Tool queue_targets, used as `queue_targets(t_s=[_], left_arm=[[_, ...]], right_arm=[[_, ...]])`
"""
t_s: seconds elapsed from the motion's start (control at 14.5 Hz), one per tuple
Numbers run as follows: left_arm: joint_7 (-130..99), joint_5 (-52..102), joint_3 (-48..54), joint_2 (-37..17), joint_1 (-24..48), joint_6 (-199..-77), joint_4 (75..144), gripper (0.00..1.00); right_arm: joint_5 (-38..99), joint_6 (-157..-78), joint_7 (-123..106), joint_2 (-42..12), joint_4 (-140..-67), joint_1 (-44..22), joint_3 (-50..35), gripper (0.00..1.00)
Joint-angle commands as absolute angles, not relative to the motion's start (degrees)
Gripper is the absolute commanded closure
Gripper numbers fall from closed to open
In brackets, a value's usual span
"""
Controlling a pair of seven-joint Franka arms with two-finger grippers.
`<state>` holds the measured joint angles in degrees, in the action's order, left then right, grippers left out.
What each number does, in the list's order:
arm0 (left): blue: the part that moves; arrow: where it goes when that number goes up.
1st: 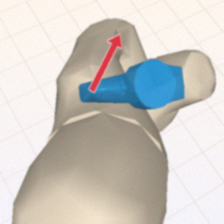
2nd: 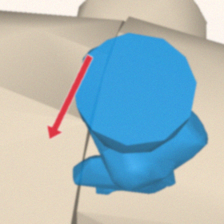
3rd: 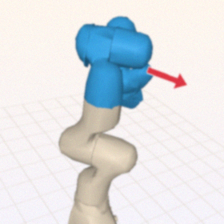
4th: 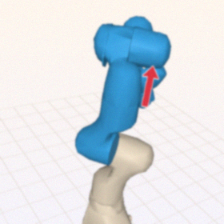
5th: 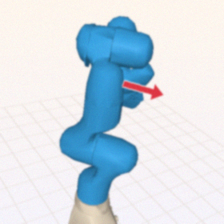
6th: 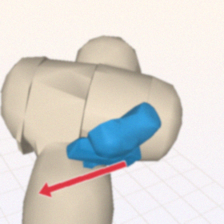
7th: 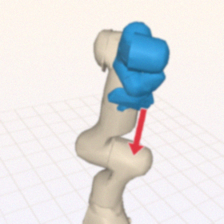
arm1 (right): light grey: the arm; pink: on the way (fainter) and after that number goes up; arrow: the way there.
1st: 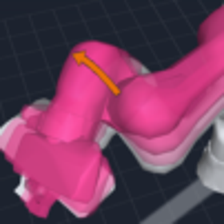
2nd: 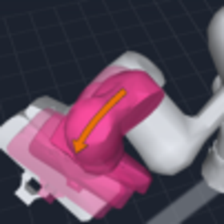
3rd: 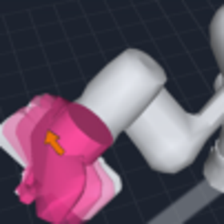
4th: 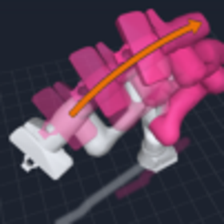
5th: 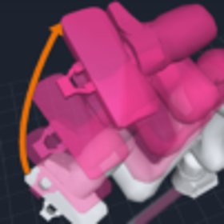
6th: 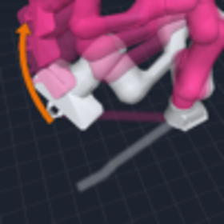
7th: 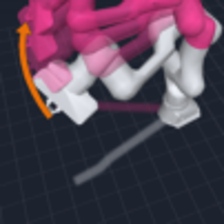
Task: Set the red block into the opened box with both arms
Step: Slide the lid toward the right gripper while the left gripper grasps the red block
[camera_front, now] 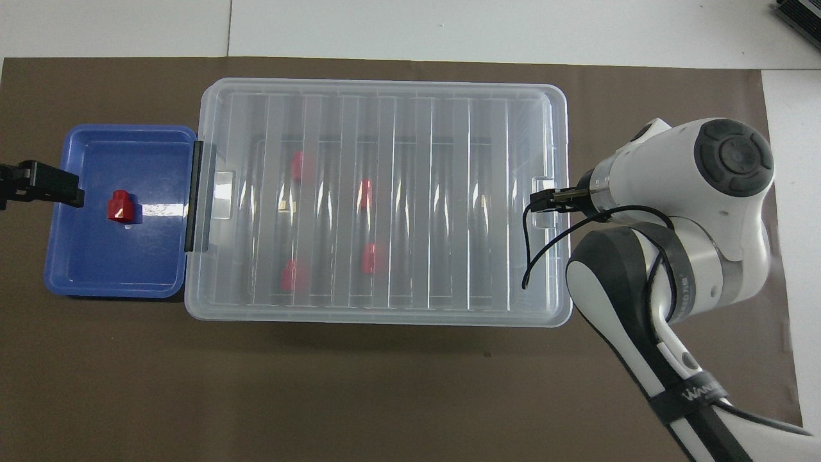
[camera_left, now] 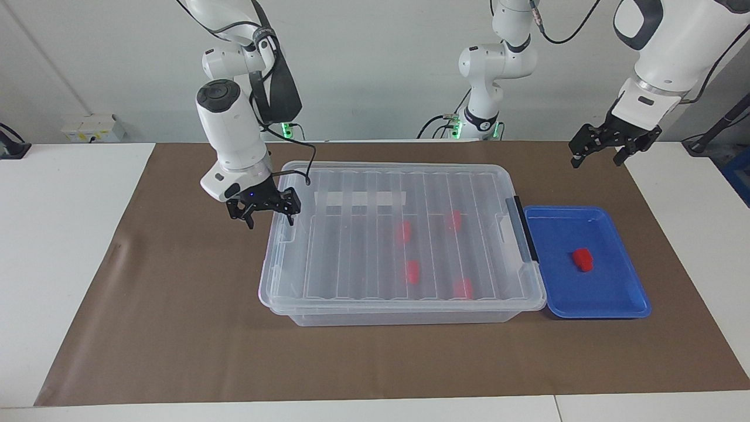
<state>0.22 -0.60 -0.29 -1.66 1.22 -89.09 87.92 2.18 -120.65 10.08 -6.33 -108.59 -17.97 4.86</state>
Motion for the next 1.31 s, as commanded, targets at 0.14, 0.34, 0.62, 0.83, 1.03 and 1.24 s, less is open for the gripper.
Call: queue_targets(t_s=[0.14,0.34,0.62,0.83,1.03,1.24], left_arm=[[0.9,-3.3,-1.5,2.1,-0.4,-102.0,96.7,0.00],[5.0,-3.3,-1.5,5.9,-5.4,-116.7,110.5,0.00],[4.6,-3.3,-1.5,1.0,-5.9,-127.8,116.4,0.00],[5.0,-3.3,-1.5,-3.3,-6.1,-135.0,119.8,0.00],[5.2,-3.3,-1.5,-3.9,-7.4,-140.4,124.3,0.00],[5.5,-3.3,-1.5,-8.0,-8.0,-143.5,124.3,0.00]], right_arm=[[-0.6,-121.1,9.8,-6.7,-109.1,-17.5,4.7,0.00],[-3.8,-120.6,10.0,-6.7,-109.1,-17.0,4.7,0.00],[-6.1,-120.6,9.9,-6.7,-109.0,-15.1,4.7,0.00],[-6.7,-120.5,9.8,-6.8,-109.0,-13.5,4.7,0.00],[-7.1,-120.4,8.9,-6.9,-108.7,-11.2,4.7,0.00],[-7.9,-119.0,8.5,-6.9,-108.5,-10.2,4.7,0.00]])
